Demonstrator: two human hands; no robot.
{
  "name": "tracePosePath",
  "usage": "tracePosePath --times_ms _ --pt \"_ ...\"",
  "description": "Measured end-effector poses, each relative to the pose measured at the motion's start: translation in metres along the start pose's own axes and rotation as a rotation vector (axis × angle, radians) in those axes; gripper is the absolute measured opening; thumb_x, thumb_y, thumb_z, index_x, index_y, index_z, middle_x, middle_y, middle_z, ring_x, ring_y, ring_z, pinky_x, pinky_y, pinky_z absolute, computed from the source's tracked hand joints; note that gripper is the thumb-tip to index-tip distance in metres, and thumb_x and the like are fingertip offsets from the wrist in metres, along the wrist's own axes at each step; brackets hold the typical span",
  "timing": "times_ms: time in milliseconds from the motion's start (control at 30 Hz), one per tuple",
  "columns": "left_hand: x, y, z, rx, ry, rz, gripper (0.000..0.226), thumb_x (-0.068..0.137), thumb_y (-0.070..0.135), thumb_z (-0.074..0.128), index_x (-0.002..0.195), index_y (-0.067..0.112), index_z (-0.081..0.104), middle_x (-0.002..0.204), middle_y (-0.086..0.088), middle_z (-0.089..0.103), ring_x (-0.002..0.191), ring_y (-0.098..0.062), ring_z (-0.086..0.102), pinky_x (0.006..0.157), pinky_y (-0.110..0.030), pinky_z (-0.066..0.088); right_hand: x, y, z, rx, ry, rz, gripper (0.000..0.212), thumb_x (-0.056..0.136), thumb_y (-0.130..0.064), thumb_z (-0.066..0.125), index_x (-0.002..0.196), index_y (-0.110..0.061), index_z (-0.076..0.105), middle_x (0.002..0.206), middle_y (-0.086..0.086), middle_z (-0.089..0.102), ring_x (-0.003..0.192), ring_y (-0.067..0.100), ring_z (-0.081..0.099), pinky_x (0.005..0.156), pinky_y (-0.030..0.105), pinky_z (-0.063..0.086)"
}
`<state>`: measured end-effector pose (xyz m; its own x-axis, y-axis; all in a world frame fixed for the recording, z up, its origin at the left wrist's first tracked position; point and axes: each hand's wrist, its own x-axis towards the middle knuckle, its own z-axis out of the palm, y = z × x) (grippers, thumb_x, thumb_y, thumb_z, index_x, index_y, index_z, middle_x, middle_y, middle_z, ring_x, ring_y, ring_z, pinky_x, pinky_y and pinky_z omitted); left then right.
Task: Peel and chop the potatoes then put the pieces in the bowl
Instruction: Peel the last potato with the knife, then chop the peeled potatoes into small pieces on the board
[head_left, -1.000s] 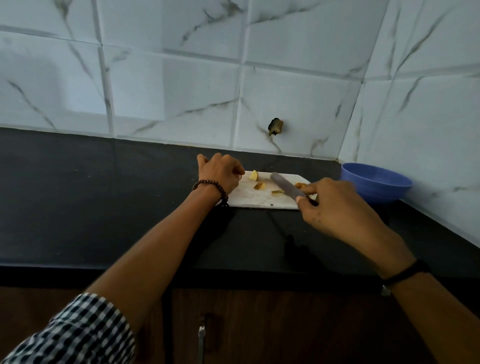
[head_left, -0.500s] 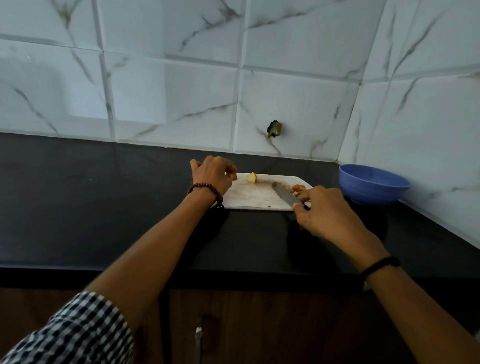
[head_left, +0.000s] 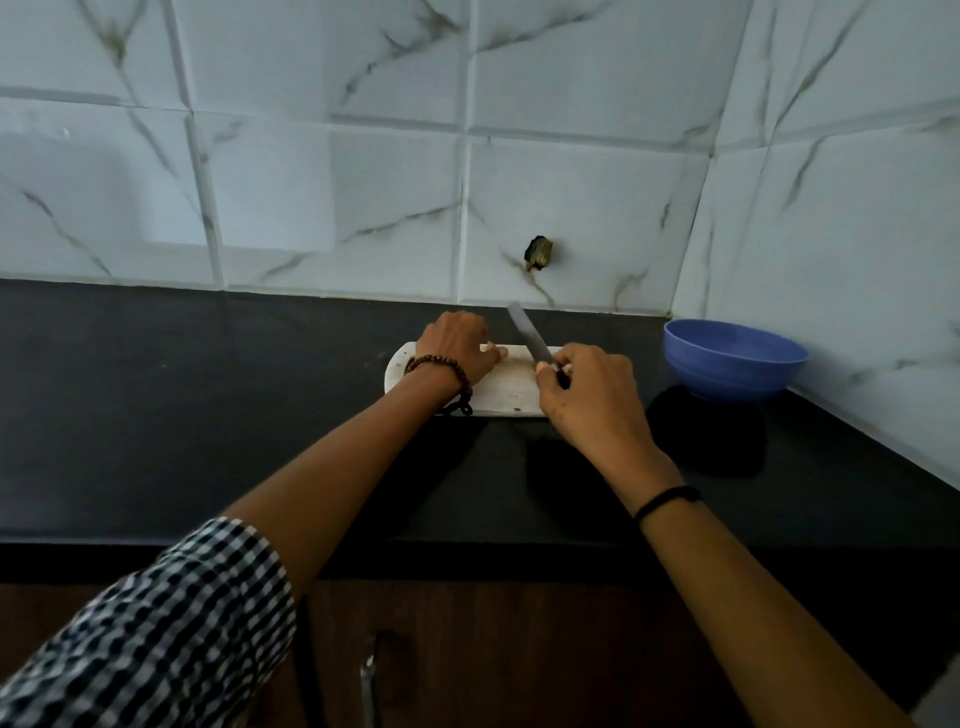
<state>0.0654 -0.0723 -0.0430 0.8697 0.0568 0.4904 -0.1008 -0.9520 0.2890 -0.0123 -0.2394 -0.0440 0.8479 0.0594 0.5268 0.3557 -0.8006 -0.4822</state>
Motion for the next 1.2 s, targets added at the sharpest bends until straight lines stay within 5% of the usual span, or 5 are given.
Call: tracePosePath --times_ms 133,500,700,933,1200 --pt "0.009 0.008 0.009 -0.005 -0.053 -0.093 0.027 0.084 0.035 0.064 0.095 0.011 0.066 0.099 -0.008 0.066 0.088 -0.025 0.062 0.067 -0.033 0.049 -0.003 0.0 0.001 0.055 0.047 -0.058 0.022 0.098 -0.032 0.055 0.097 -0.013 0.066 0.078 -0.002 0.062 0.071 0.016 0.061 0.064 0.036 0.055" --pt "0.001 -0.017 -0.024 -0.438 -0.271 -0.025 0.027 0.088 0.022 0.067 0.114 0.013 0.069 0.115 -0.001 0.068 0.108 -0.012 0.059 0.097 -0.026 0.043 0.0 0.008 0.002 0.065 0.083 -0.053 0.019 0.098 -0.032 0.059 0.102 -0.015 0.067 0.082 -0.004 0.061 0.07 0.008 0.059 0.063 0.024 0.051" --pt "-0.017 -0.041 -0.032 -0.433 -0.39 0.154 0.02 0.085 0.013 0.068 0.096 0.029 0.075 0.1 0.011 0.073 0.096 -0.007 0.065 0.097 -0.029 0.049 0.0 0.011 0.002 0.044 0.053 -0.03 0.017 0.097 -0.03 0.06 0.093 -0.015 0.067 0.079 -0.003 0.062 0.062 0.003 0.051 0.05 0.013 0.031" --pt "-0.024 -0.036 -0.031 -0.433 -0.35 0.151 0.023 0.084 0.031 0.072 0.107 0.031 0.071 0.098 0.012 0.071 0.087 0.001 0.06 0.089 -0.022 0.047 -0.002 0.01 0.003 0.076 -0.012 -0.024 0.021 0.097 -0.034 0.062 0.096 -0.014 0.07 0.078 -0.001 0.066 0.068 0.012 0.065 0.064 0.032 0.058" --pt "-0.022 -0.031 -0.028 -0.376 -0.357 0.169 0.026 0.086 0.043 0.066 0.109 0.032 0.07 0.096 0.01 0.067 0.087 0.002 0.056 0.087 -0.025 0.046 -0.004 0.007 -0.001 0.114 -0.061 0.02 0.023 0.096 -0.032 0.062 0.092 -0.011 0.07 0.071 0.004 0.067 0.065 0.019 0.067 0.066 0.041 0.06"
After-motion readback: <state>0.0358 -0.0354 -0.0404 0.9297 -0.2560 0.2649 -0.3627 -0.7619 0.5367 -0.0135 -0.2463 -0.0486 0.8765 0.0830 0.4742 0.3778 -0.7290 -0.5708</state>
